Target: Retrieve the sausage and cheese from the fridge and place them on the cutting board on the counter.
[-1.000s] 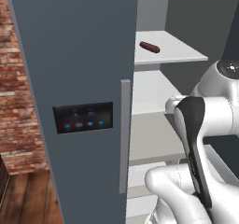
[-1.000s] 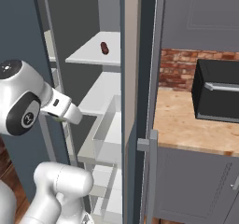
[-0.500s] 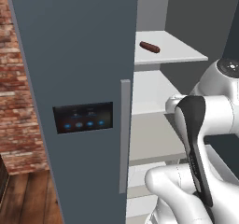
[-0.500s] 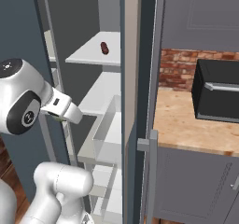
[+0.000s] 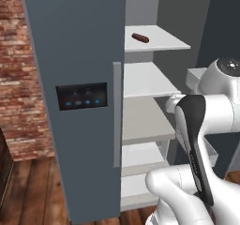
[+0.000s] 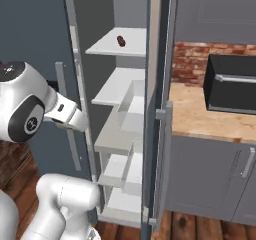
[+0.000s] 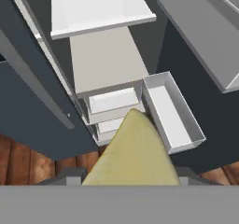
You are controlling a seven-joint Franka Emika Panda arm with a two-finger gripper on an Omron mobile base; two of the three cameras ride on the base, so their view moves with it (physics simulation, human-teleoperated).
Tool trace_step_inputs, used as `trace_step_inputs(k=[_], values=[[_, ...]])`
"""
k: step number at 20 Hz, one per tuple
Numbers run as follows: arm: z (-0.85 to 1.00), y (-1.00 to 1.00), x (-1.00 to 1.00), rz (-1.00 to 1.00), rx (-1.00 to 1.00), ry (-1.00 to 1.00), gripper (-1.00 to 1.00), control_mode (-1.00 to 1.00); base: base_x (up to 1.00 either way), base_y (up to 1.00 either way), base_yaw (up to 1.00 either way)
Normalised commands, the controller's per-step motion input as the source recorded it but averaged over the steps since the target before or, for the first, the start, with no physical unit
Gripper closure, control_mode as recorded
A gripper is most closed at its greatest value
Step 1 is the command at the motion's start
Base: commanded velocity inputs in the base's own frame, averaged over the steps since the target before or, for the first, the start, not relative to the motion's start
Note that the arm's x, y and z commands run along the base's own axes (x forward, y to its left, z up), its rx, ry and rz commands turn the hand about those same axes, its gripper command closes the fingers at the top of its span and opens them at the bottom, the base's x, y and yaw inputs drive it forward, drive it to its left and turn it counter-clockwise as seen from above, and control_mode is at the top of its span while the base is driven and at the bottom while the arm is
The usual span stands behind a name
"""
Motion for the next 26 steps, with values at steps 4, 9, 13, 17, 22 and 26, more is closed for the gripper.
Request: trace_step_inputs(k=[4, 9, 13, 17, 22, 26], values=[[0.0, 0.0, 0.0, 0.0, 0.0, 0.0, 1.0, 1.0, -0.7, 0.39, -0.01], [0.0, 0.0, 0.0, 0.0, 0.0, 0.0, 1.0, 1.0, -0.59, 0.52, -0.03], [0.0, 0.0, 0.0, 0.0, 0.0, 0.0, 1.0, 1.0, -0.44, 0.32, -0.15], [0.0, 0.0, 0.0, 0.0, 0.0, 0.0, 1.0, 1.0, -0.29, 0.0, -0.42], [0.0, 0.0, 0.0, 0.0, 0.0, 0.0, 1.0, 1.0, -0.45, -0.09, -0.46], [0.0, 0.0, 0.0, 0.0, 0.0, 0.0, 1.0, 1.0, -0.14, -0.45, -0.48]])
